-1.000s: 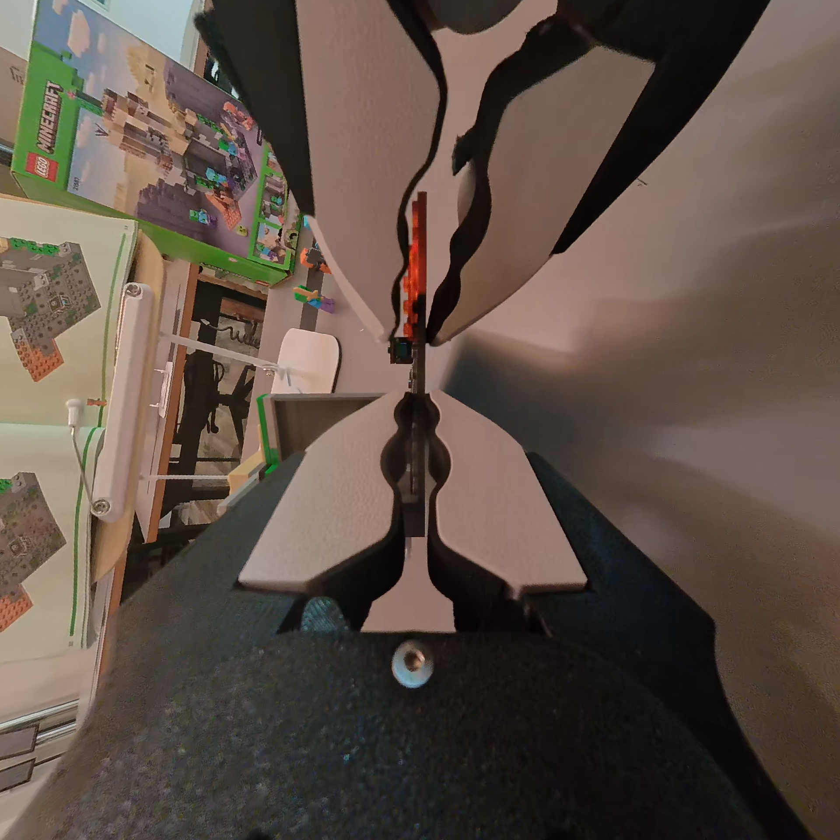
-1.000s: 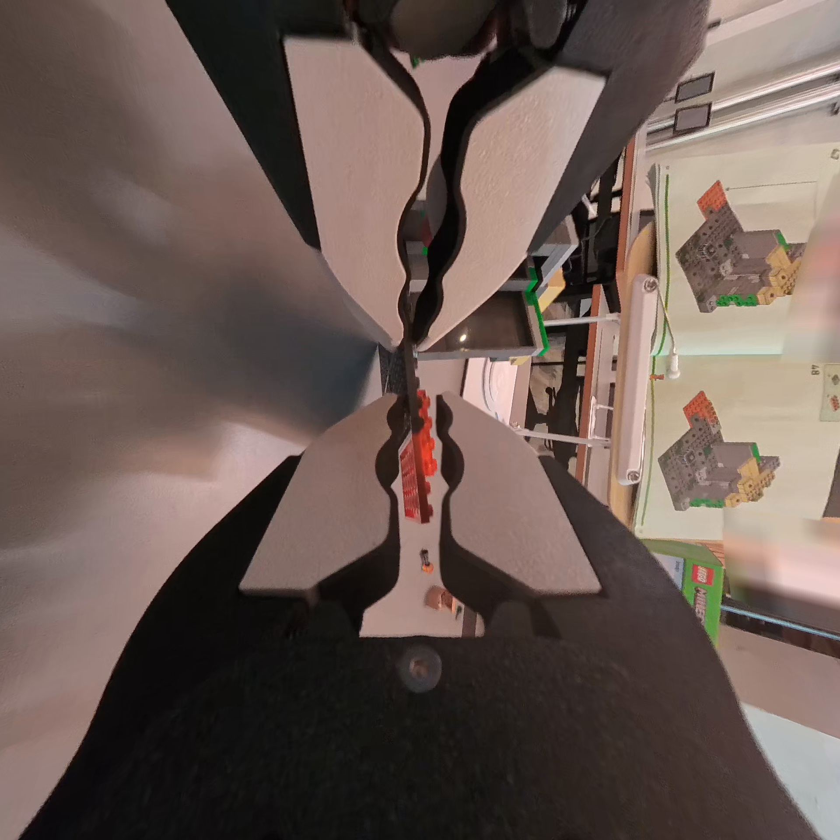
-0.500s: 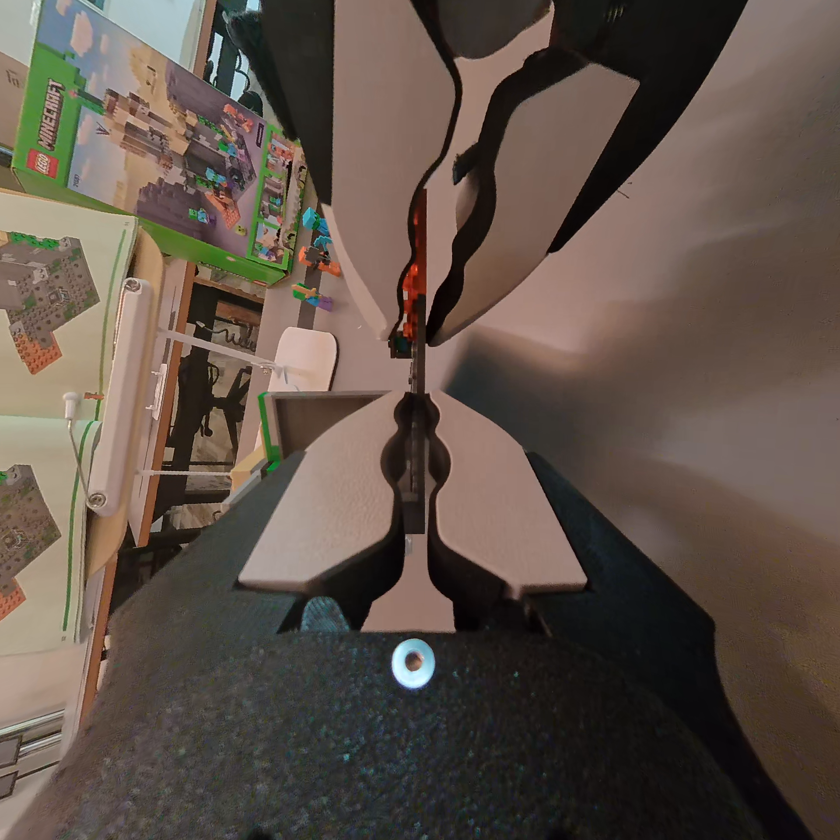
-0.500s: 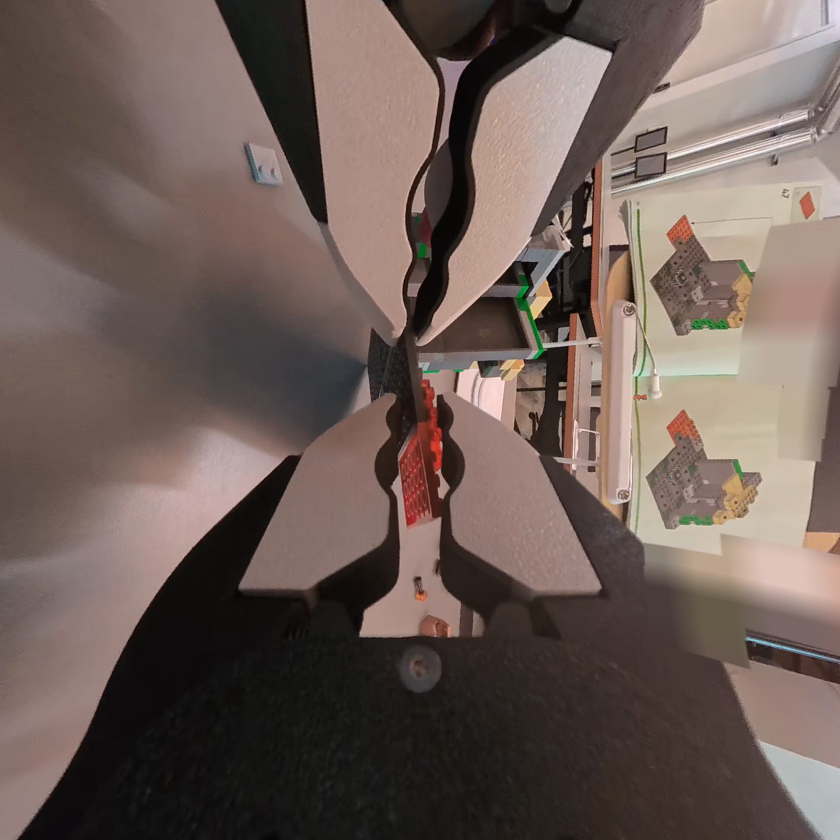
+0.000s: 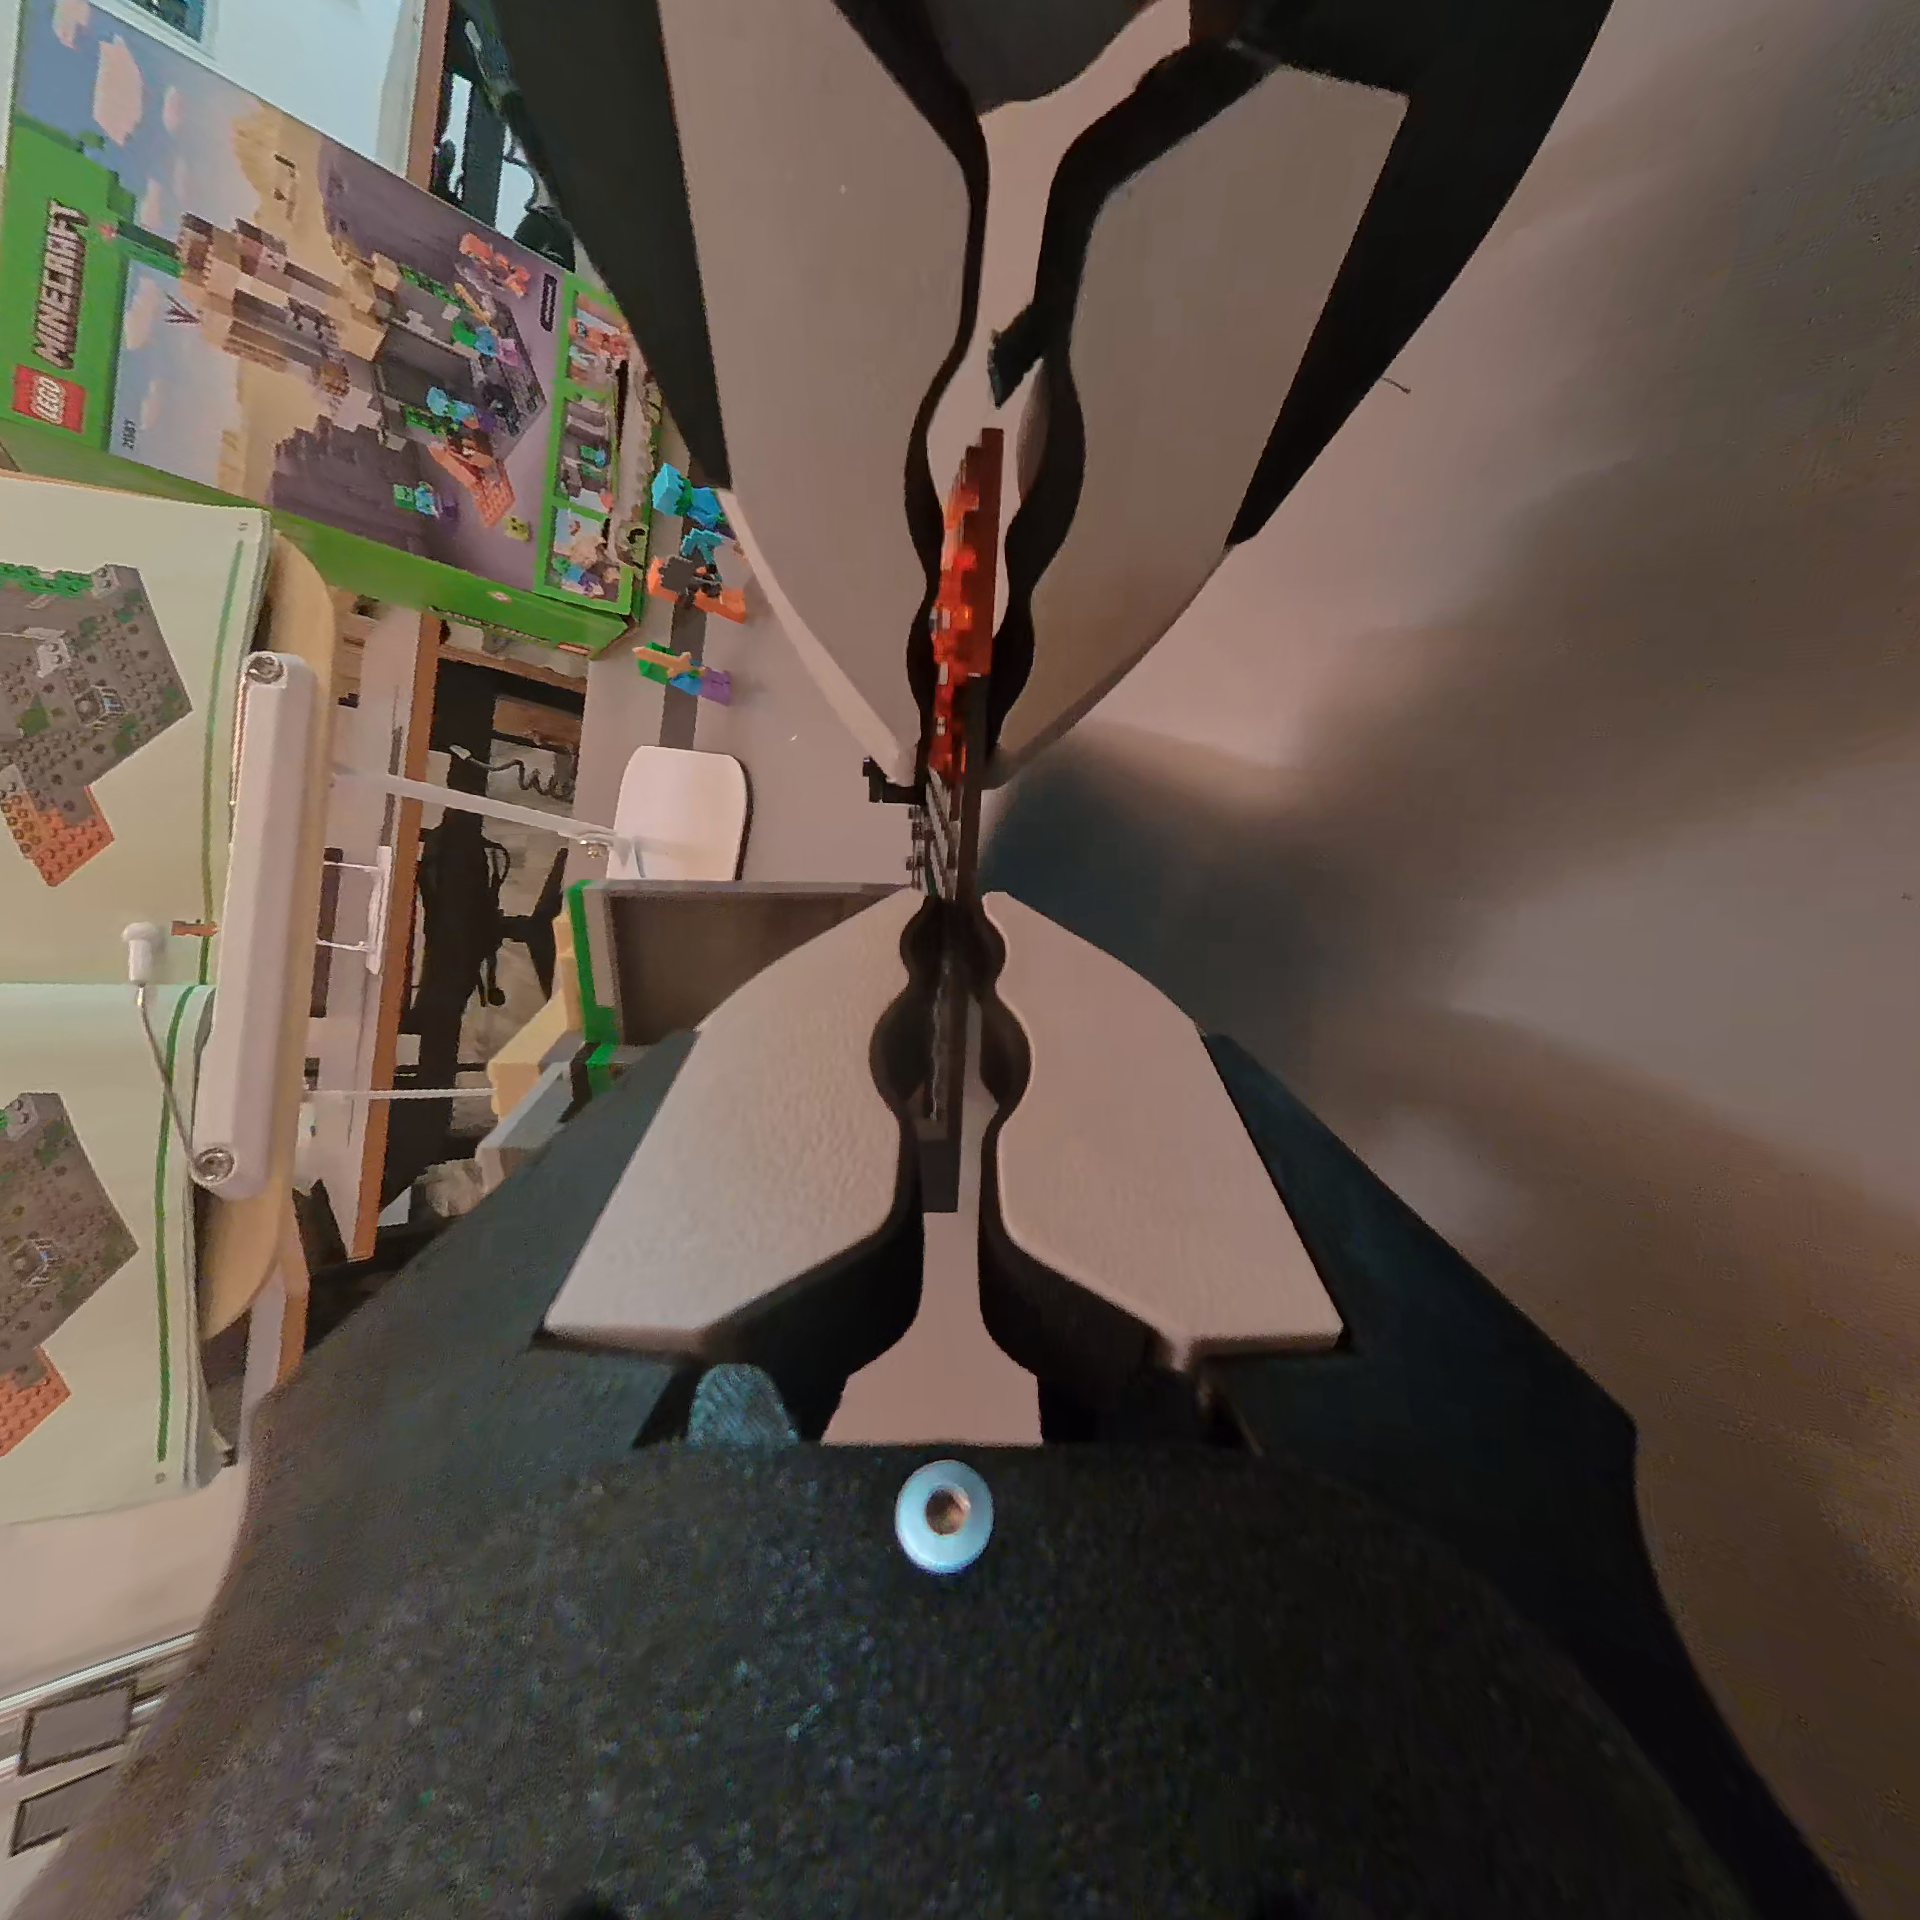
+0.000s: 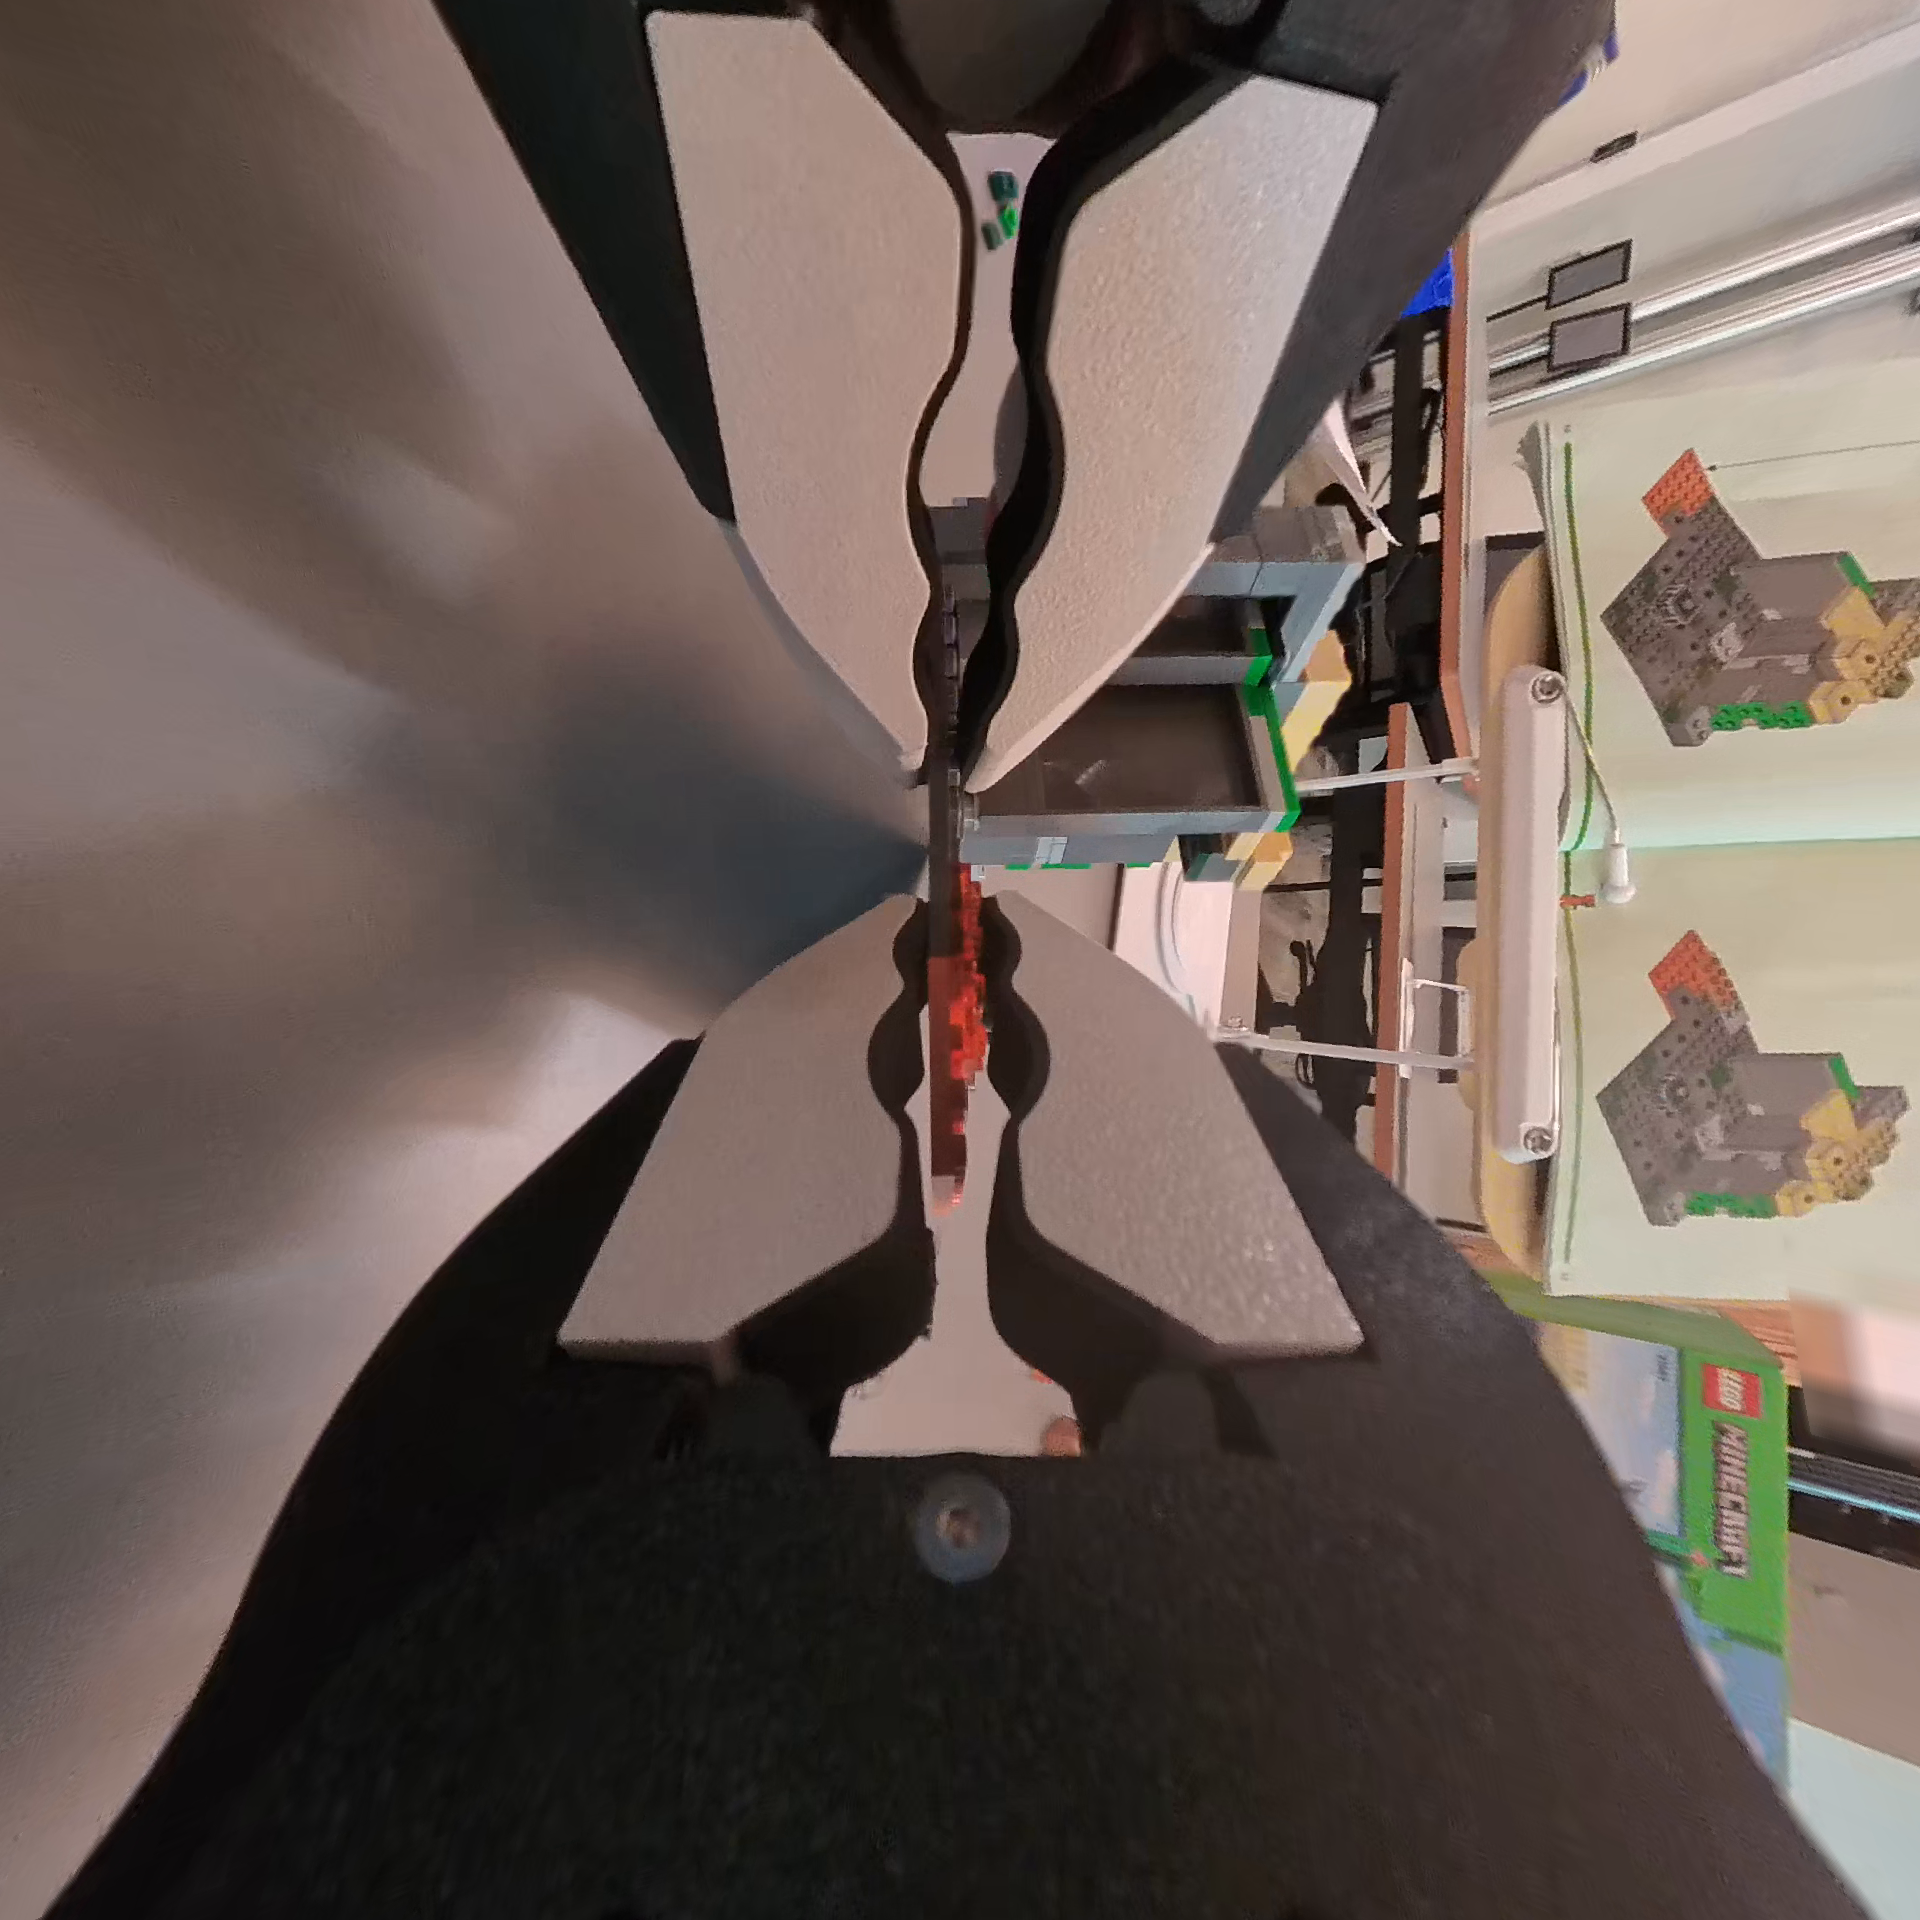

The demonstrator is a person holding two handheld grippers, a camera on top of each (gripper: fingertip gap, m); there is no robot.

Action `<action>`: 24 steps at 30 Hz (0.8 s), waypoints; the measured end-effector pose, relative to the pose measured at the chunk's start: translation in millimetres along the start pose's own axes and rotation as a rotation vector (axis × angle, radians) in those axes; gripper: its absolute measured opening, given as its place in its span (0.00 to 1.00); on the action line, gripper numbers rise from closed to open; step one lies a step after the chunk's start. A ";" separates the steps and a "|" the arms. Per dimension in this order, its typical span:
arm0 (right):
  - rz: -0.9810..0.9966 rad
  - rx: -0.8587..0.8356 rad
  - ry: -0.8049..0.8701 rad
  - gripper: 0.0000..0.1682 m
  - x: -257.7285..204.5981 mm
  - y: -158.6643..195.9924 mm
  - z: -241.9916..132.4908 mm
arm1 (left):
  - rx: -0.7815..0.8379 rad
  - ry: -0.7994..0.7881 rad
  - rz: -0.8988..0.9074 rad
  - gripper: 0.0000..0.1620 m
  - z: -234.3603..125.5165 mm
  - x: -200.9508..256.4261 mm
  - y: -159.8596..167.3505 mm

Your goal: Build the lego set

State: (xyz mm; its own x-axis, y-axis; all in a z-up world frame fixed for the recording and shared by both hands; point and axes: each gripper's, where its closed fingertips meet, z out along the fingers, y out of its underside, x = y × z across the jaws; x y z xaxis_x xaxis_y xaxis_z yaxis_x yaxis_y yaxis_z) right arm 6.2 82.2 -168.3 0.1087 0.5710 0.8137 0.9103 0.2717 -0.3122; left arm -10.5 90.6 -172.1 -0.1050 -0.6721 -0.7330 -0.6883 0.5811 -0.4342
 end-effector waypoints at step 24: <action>0.005 -0.025 0.042 0.05 3.0 -4.3 0.5 | -0.028 0.005 0.018 0.03 1.5 -2.0 1.5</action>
State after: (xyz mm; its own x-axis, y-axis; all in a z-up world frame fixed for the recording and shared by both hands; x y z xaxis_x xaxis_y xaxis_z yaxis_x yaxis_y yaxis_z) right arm 2.4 83.2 -164.8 0.1290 0.5394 0.8321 0.9194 0.2493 -0.3042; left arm -10.3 93.5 -172.0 -0.1207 -0.6642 -0.7377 -0.7065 0.5795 -0.4062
